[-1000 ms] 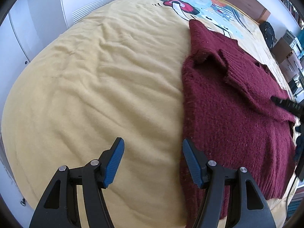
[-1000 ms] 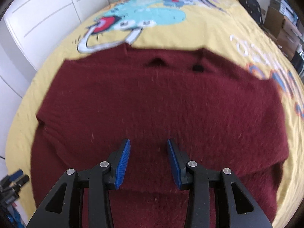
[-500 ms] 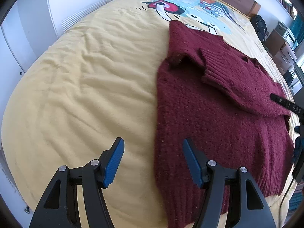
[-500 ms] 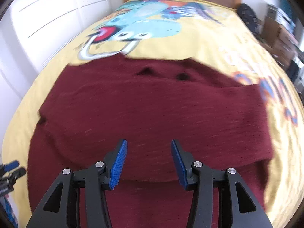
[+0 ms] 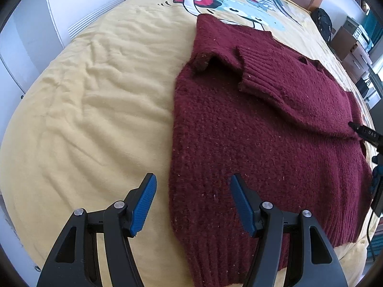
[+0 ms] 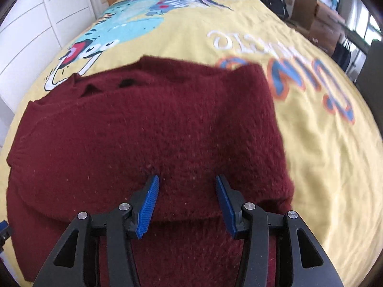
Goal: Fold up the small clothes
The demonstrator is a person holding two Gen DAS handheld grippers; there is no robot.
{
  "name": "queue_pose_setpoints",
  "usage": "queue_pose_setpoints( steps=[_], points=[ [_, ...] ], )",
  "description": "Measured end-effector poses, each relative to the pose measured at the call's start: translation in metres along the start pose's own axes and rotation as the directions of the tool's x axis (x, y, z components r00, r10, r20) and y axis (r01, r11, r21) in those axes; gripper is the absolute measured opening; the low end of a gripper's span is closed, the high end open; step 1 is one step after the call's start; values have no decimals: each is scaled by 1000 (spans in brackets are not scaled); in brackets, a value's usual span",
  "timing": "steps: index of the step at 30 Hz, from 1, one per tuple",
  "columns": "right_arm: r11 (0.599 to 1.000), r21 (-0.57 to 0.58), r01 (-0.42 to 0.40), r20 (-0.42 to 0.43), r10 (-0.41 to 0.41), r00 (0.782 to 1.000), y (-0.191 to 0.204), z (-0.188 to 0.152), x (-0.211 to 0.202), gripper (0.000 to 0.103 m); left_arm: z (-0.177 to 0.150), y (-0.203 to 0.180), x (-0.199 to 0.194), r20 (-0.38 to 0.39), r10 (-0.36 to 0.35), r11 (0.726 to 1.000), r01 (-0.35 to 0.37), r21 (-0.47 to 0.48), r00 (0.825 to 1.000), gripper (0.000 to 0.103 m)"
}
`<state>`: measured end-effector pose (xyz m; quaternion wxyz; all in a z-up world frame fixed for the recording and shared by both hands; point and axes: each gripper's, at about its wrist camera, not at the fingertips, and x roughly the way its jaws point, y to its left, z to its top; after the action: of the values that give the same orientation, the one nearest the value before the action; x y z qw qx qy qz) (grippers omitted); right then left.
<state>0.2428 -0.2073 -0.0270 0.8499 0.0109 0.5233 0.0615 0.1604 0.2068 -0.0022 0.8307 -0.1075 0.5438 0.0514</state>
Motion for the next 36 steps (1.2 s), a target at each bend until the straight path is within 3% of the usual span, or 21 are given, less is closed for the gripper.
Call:
queue_pose_setpoints(
  steps=[12,23,36],
  points=[
    [999,-21,-28,13,29,1000,-2,-26,-40,51,-6,-10,-19,26,-17,1000,17,12,1000,59],
    [999,33,-42,47,40,998,-32,-84,-105,56,-23,-23,-51,70,-30,999,27,41,997,63],
    [993,86,-82,46,78,996,-50,-145,-150,61,-49,-20,-83,108,-18,999,13,43,994,63]
  ],
)
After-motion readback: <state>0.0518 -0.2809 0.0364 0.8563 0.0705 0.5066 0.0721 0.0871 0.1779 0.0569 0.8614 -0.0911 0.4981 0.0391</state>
